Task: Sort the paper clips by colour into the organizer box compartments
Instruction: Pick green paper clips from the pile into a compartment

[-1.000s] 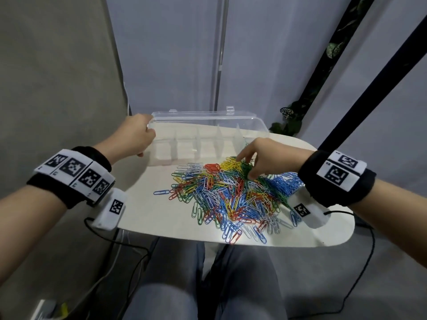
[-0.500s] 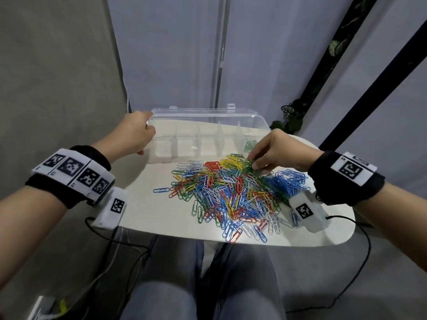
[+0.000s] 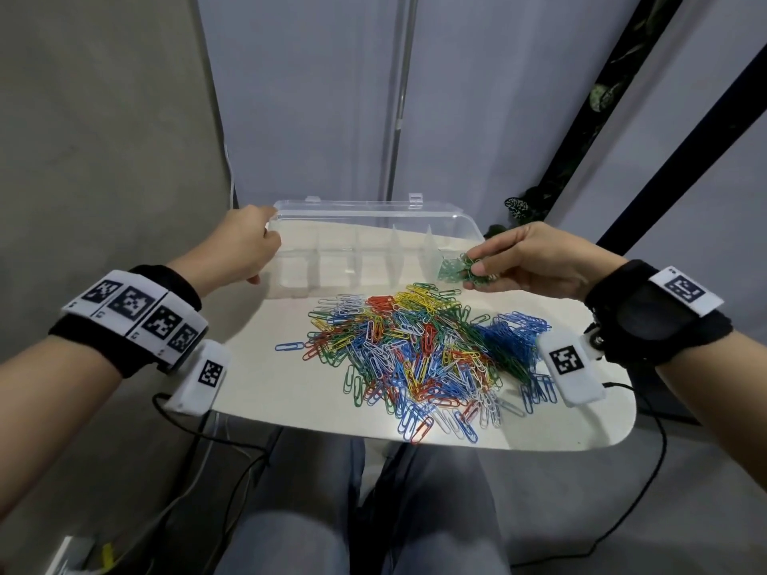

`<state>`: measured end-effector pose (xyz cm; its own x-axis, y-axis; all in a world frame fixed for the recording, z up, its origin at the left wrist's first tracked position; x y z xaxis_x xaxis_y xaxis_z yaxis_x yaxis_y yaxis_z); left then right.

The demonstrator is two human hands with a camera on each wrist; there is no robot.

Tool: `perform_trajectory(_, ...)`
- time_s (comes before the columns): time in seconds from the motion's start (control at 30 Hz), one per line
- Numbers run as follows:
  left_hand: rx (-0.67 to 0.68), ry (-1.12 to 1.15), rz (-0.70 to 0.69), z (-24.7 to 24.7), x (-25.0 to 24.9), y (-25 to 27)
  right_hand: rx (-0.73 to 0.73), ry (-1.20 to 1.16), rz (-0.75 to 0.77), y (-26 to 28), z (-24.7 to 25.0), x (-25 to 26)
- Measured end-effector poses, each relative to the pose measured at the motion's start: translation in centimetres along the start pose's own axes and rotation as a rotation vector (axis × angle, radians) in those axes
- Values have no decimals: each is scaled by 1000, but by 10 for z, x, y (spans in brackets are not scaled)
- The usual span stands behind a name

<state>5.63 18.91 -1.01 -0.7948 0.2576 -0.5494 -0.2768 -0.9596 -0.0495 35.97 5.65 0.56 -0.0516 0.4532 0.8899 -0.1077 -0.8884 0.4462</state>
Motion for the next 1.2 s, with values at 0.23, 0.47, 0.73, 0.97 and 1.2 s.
perform_trajectory(0.23,-2,12,-6,-1,1,0,-244,266,220,-10,15,64)
perform_trajectory(0.47,-6,16,-16,1,-1,1,-348,597,230,-42,-1,64)
perform_trajectory(0.73,-1,-6,-11,1,-2,2,-360,639,359,-22,5,74)
perform_trajectory(0.97,-13,-3,-7,2,-2,2,-113,985,199,10,-8,13)
perform_trajectory(1.2,-23,7,-13,3,-7,7,-62,1063,132,14,-10,-28)
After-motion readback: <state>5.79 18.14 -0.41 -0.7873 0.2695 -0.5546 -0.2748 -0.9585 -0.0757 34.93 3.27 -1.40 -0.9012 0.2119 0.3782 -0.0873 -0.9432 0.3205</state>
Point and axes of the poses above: each hand's wrist, its own y-axis away from the middle knuckle, its own z-axis out of the back of the hand, x = y × z, the point moved 10 cm from there along -y, towards the middle knuckle, and after that the axes turned 2 degrees about -y, right-handed, at the moved point
